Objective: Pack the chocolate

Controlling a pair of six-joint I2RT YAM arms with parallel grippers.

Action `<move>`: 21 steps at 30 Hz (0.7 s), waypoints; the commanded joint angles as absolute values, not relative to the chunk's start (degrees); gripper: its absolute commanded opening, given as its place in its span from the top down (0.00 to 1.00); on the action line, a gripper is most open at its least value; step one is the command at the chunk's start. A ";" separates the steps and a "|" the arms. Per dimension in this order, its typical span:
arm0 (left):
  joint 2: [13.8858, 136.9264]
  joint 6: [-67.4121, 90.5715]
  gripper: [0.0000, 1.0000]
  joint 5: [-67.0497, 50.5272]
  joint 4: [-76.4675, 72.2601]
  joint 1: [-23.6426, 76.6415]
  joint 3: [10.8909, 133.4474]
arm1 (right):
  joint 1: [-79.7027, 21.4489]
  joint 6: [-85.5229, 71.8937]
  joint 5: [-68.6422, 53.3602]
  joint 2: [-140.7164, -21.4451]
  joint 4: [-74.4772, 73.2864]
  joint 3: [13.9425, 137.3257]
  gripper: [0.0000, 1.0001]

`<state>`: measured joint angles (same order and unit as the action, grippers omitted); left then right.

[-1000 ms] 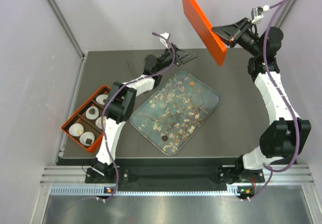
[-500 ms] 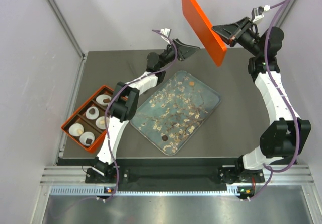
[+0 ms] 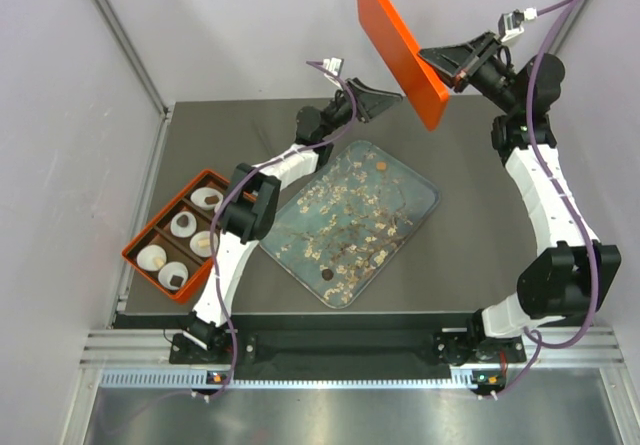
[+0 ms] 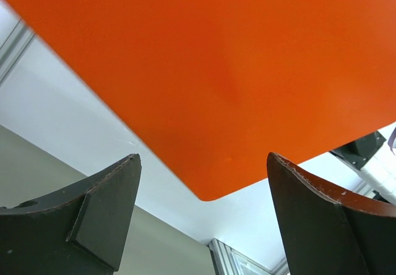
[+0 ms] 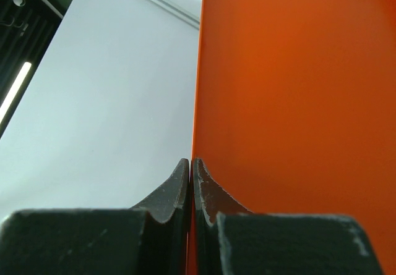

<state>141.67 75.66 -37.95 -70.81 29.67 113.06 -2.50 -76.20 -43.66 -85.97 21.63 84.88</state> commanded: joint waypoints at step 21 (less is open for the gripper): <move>147.13 88.32 0.12 -30.15 -96.06 29.27 119.09 | -6.59 -83.05 -40.52 -81.91 38.84 78.49 1.00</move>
<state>146.28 85.52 -31.83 -72.42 29.56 115.98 -6.00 -80.07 -41.65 -83.61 28.47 79.02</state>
